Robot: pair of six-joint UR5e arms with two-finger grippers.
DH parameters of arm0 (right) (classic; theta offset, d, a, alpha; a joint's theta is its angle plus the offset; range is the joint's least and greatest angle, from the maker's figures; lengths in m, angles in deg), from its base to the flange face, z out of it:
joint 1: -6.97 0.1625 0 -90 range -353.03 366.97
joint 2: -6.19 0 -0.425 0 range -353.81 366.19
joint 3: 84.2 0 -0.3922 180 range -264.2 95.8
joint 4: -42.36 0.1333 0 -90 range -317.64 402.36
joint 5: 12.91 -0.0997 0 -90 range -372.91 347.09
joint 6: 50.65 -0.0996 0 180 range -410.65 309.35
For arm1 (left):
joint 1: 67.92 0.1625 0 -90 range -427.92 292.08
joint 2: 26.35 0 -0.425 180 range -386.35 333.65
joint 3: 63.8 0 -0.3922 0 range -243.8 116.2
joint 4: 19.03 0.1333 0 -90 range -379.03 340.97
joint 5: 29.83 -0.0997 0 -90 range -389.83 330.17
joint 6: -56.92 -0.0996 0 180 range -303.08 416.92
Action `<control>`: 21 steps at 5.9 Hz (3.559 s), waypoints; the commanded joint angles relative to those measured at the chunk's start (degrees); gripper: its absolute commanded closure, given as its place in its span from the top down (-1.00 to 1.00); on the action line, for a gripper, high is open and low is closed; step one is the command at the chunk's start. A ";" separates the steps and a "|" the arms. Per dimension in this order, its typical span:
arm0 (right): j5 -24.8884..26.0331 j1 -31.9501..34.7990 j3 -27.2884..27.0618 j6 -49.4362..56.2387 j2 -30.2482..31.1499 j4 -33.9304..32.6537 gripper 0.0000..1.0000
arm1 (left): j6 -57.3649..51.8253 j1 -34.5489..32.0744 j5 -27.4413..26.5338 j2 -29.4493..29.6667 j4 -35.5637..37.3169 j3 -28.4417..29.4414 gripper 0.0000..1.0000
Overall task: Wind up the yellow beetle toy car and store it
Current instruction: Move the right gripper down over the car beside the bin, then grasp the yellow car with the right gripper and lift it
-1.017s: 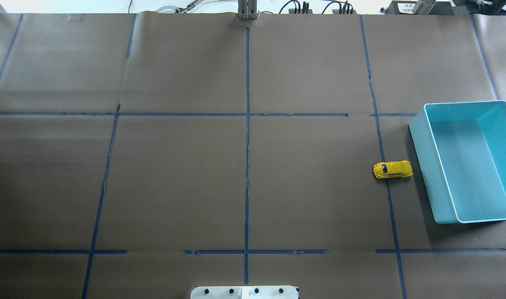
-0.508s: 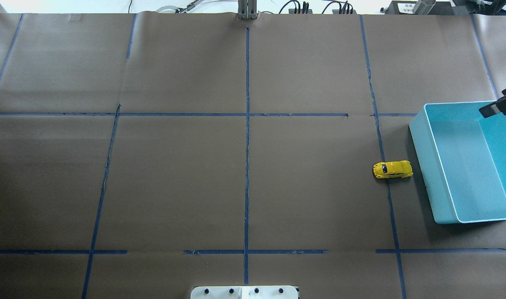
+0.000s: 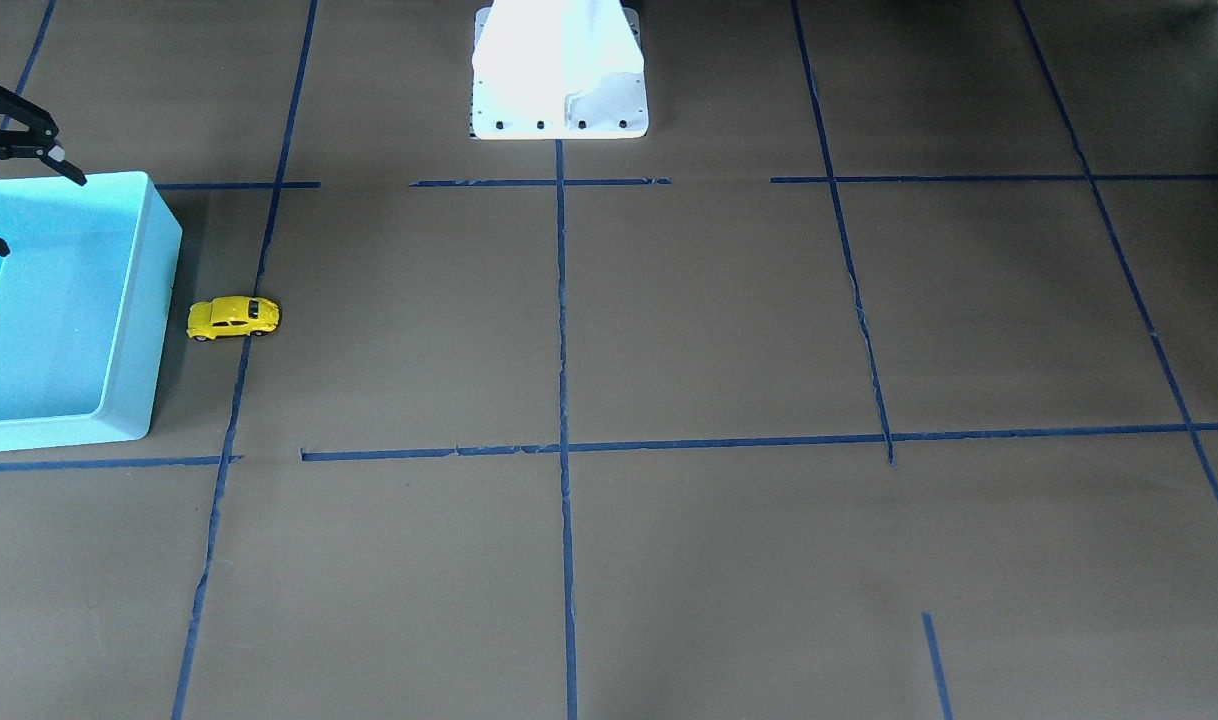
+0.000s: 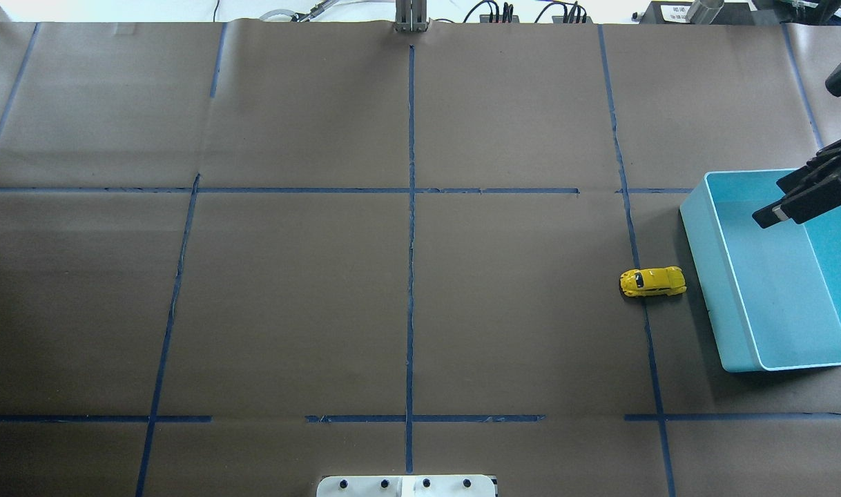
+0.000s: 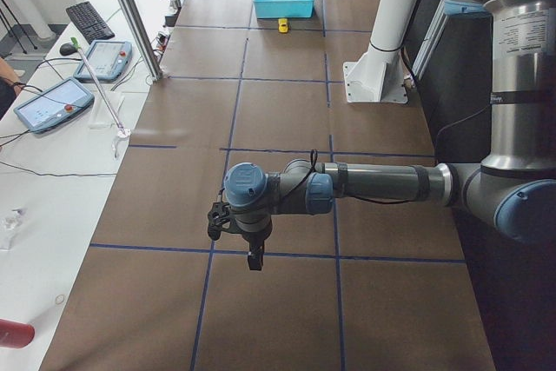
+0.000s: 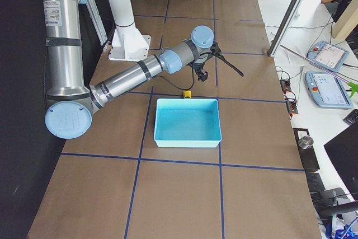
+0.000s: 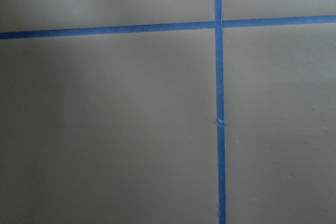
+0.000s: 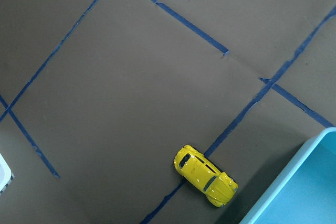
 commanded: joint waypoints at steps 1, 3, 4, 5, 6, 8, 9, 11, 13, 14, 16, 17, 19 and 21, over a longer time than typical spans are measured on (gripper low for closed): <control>5.60 -3.97 0.01 11.37 0.99 3.64 1.00 | -0.13 -0.08 1.49 0.00 -0.03 0.07 1.00; 19.64 -13.96 -3.15 15.56 1.18 3.55 0.99 | -0.13 -0.08 1.40 0.00 -0.03 0.24 1.00; 26.40 -18.28 -3.60 18.08 1.52 3.38 0.99 | -0.48 -0.08 1.32 0.00 -0.03 0.24 1.00; 32.38 -22.50 -3.52 20.63 1.79 3.03 0.98 | -0.57 -0.08 1.40 -0.09 -0.12 0.15 1.00; 36.45 -26.20 -3.60 23.36 2.22 0.50 0.98 | -0.66 -0.08 1.40 -0.26 -0.03 0.24 1.00; 43.40 -28.87 -3.69 33.18 1.36 -8.10 0.98 | -0.66 -0.08 1.40 -0.53 -0.12 0.24 1.00; 43.52 -28.52 -2.99 35.31 -0.13 -9.27 0.98 | -0.57 -0.08 1.40 -0.53 -0.12 0.24 1.00; 43.61 -28.43 1.38 35.16 -5.83 -10.15 0.98 | 0.04 -0.08 1.32 -0.44 -0.03 0.15 1.00; 43.69 -29.30 4.38 35.25 -6.73 -9.90 0.98 | 0.04 -0.08 1.40 -0.35 -0.03 0.07 1.00; 43.69 -30.18 5.61 35.25 -6.82 -9.81 0.98 | 0.04 -0.08 1.40 -0.27 -0.03 -0.11 1.00; 43.69 -31.86 7.38 35.25 -6.91 -9.63 0.98 | -0.48 -0.08 1.32 -0.18 -0.12 -0.11 1.00; 43.69 -32.21 8.25 35.34 -7.00 -9.46 0.98 | -0.48 -0.08 1.14 0.00 -0.12 -0.11 1.00; 43.78 -32.83 9.48 35.25 -7.00 -9.37 0.97 | -0.57 -0.08 0.88 -0.09 -0.12 -0.02 1.00; 43.87 -32.91 10.89 35.25 -7.00 -9.19 0.84 | -0.66 -0.08 0.88 -0.26 -2.12 0.06 1.00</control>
